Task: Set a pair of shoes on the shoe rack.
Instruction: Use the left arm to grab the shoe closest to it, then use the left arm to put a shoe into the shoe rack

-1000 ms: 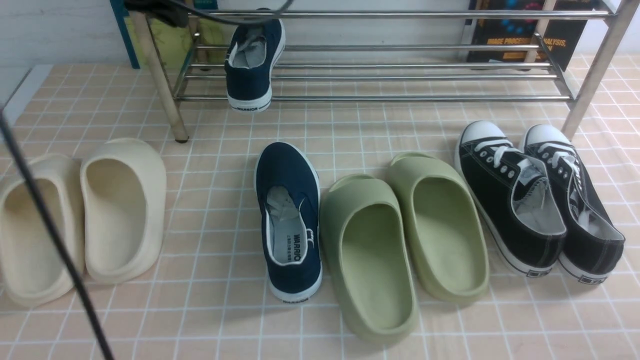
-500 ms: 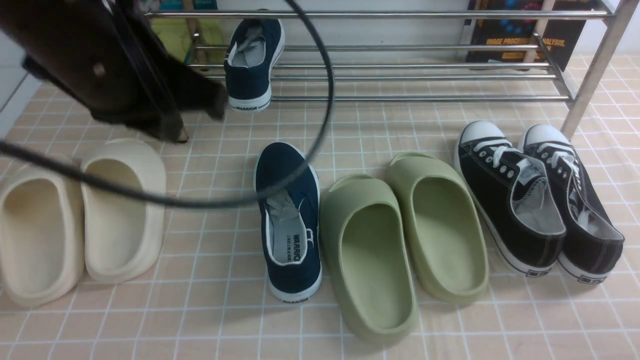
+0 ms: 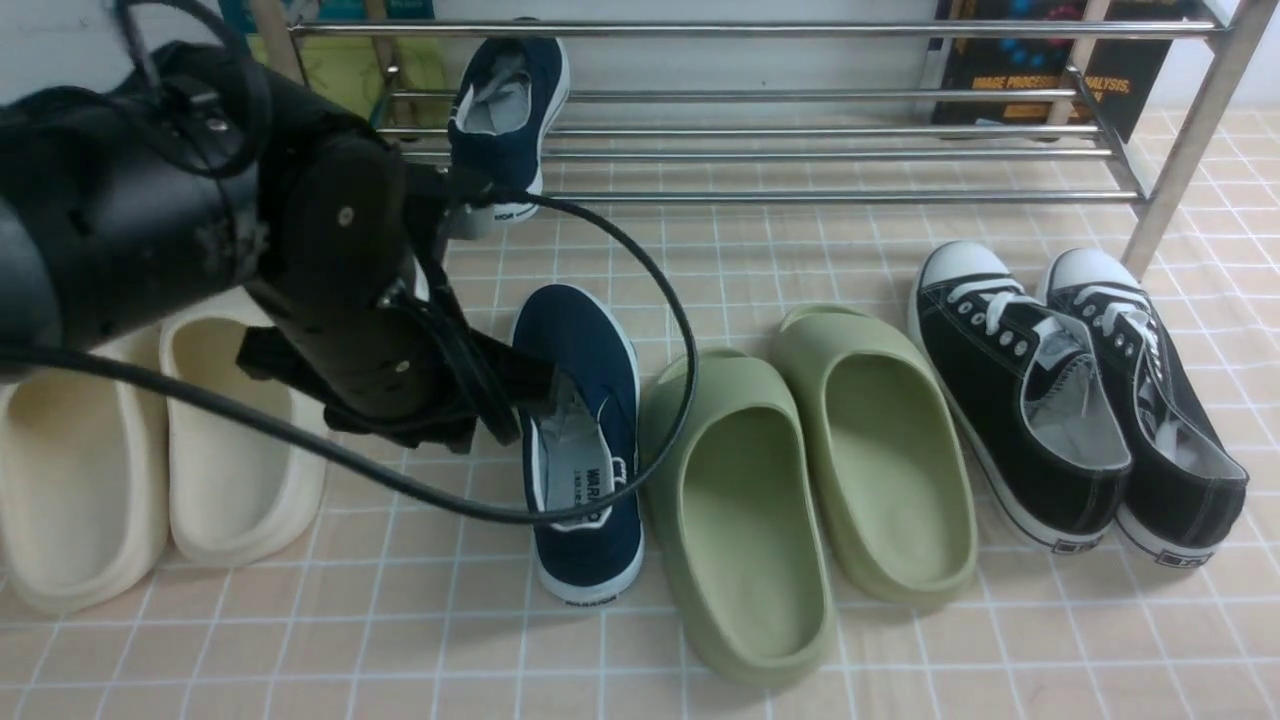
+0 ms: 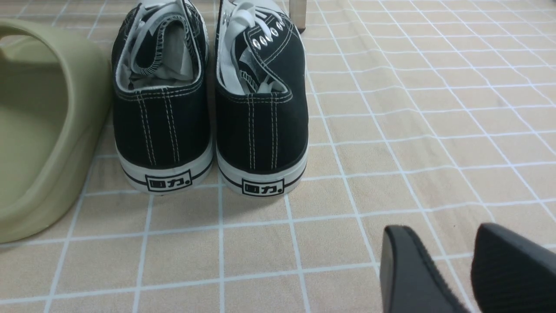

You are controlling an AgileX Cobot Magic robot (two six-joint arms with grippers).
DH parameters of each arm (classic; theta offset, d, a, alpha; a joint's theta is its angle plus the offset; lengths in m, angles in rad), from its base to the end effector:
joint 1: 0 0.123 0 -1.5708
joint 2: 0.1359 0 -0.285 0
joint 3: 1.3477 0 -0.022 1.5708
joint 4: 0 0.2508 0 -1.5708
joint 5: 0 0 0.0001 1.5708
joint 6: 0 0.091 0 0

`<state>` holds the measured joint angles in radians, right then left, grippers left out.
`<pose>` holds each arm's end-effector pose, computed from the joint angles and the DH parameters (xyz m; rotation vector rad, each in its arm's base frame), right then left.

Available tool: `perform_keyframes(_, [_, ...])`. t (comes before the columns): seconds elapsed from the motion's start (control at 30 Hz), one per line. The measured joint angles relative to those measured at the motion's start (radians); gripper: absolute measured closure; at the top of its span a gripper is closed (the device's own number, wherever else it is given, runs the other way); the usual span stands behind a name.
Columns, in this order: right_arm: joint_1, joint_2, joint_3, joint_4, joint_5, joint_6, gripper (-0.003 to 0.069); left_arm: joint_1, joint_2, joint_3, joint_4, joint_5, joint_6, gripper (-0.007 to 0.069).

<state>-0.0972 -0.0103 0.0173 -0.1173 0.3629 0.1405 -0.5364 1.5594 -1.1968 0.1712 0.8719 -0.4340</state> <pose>0.0522 -0.0089 0.1755 0.1473 1.8459 -0.0847 0.2814 -0.1535 0.2767 0.2484 2.6842 -0.0853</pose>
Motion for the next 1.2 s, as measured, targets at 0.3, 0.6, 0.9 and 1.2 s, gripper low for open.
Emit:
perform_keyframes(0.3, [0.000,0.000,0.000,0.000,0.000,0.000,0.0419,0.000,0.184,0.000,-0.098,-0.127,-0.005,0.0130])
perform_keyframes(0.6, [0.000,0.000,0.000,0.000,0.000,0.000,0.0419,0.000,0.266,-0.005,-0.113,-0.155,0.025,0.0371])
perform_keyframes(0.9, [0.000,0.000,0.000,0.000,0.000,0.000,0.0419,0.001,0.153,-0.125,-0.071,-0.045,0.096,0.0592])
perform_keyframes(1.2, [0.000,0.000,0.000,0.000,0.000,0.000,0.0419,0.092,0.205,-0.331,-0.235,-0.050,0.229,0.0592])
